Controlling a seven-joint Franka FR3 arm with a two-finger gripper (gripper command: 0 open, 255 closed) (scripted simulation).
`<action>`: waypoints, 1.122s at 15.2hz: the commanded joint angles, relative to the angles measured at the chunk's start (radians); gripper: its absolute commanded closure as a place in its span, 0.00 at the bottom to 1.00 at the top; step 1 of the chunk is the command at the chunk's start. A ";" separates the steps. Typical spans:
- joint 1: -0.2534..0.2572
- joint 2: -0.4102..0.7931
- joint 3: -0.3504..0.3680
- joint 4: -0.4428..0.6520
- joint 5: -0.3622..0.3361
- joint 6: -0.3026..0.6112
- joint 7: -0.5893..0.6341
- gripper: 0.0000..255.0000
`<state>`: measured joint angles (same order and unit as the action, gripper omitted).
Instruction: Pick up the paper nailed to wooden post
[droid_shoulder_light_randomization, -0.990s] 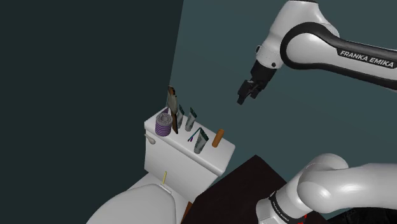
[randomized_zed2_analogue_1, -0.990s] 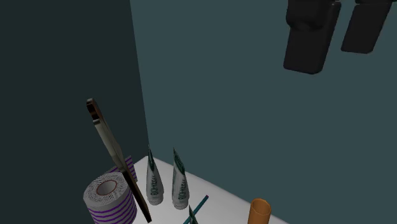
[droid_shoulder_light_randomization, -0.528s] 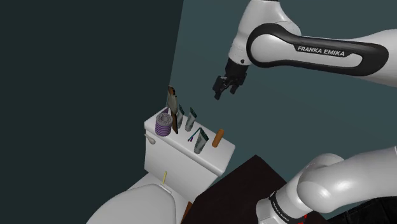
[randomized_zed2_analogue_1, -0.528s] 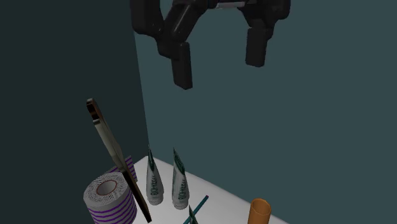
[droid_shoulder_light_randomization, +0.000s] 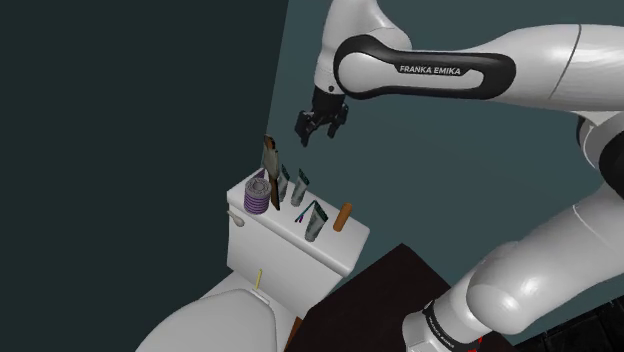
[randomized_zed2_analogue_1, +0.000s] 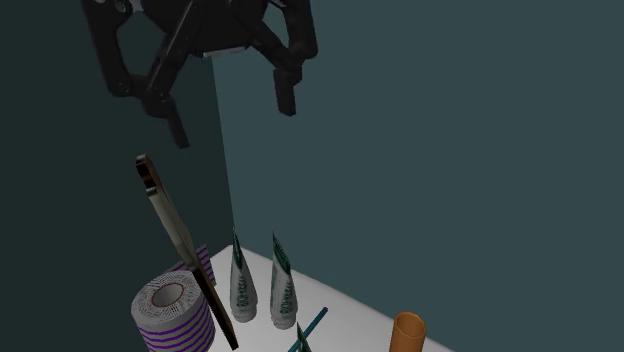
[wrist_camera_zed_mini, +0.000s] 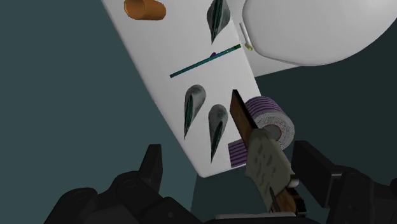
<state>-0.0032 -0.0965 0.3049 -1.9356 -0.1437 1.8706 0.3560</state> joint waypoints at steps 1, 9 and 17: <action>0.008 0.091 0.020 0.082 -0.041 -0.001 0.048 0.00; 0.095 0.454 0.033 0.489 -0.205 -0.091 0.178 0.00; 0.126 0.559 0.021 0.563 -0.247 -0.070 0.210 0.00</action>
<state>0.1258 0.4656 0.3260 -1.3538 -0.3898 1.7842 0.5627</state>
